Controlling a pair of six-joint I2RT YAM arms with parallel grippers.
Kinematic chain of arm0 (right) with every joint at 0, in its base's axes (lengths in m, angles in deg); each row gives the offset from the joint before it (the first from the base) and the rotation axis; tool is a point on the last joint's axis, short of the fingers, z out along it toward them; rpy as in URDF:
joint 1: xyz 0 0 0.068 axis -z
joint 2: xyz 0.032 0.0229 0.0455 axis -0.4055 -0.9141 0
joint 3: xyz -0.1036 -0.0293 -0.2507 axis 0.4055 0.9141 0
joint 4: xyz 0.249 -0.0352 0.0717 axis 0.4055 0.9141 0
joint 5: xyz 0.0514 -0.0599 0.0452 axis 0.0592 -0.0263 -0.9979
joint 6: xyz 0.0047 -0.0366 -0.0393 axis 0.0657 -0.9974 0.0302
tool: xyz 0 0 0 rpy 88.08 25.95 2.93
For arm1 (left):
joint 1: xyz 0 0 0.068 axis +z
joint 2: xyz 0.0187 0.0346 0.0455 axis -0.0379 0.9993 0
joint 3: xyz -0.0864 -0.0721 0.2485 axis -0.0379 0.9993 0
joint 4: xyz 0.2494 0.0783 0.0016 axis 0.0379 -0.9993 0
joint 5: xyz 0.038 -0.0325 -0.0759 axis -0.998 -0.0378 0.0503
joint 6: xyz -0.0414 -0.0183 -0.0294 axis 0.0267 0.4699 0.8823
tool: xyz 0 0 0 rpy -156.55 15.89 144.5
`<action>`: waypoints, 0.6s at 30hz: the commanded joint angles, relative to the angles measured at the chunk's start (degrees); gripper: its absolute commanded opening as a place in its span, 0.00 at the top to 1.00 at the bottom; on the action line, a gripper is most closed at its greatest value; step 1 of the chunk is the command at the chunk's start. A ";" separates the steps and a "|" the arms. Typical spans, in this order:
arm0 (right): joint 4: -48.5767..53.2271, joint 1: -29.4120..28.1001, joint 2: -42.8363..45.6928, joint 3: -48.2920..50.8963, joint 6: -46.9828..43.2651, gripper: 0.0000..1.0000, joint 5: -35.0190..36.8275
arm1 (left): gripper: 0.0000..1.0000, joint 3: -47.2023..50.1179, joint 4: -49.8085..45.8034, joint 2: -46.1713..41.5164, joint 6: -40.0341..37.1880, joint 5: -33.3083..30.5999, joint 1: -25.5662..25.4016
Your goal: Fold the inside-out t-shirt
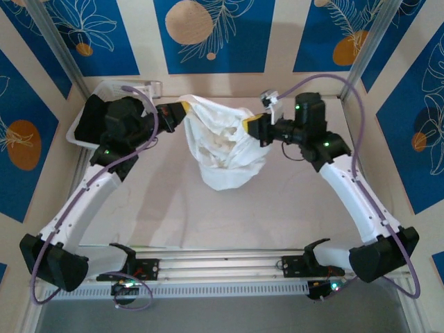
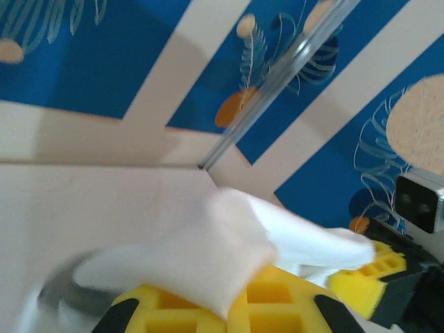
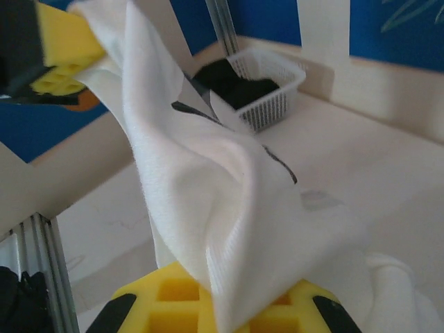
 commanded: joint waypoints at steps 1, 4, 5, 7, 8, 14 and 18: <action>8.34 2.13 -1.97 -2.17 -2.80 1.00 -10.92 | 1.00 1.35 -0.26 -0.85 1.28 -3.79 2.99; 6.92 2.08 -5.74 -1.66 -1.45 1.00 -19.28 | 1.00 6.58 -1.08 0.82 0.78 -8.15 4.87; 6.70 1.89 -7.12 -1.44 -1.26 1.00 -21.66 | 1.00 7.61 -1.40 1.88 0.33 -9.04 4.98; 6.50 0.86 -10.35 -1.10 -0.71 1.00 -23.92 | 1.00 9.78 -1.31 5.09 -0.97 -8.78 5.09; 6.65 0.19 -11.54 -1.10 -0.33 1.00 -23.83 | 1.00 10.38 -0.91 6.71 -1.17 -8.51 5.09; 2.87 -1.67 -12.49 2.58 4.95 1.00 -22.54 | 1.00 13.91 0.15 14.13 -4.71 -10.72 5.17; -5.04 -1.33 -12.26 6.14 13.39 1.00 -24.01 | 0.96 14.25 -1.73 17.64 -8.42 -14.78 5.99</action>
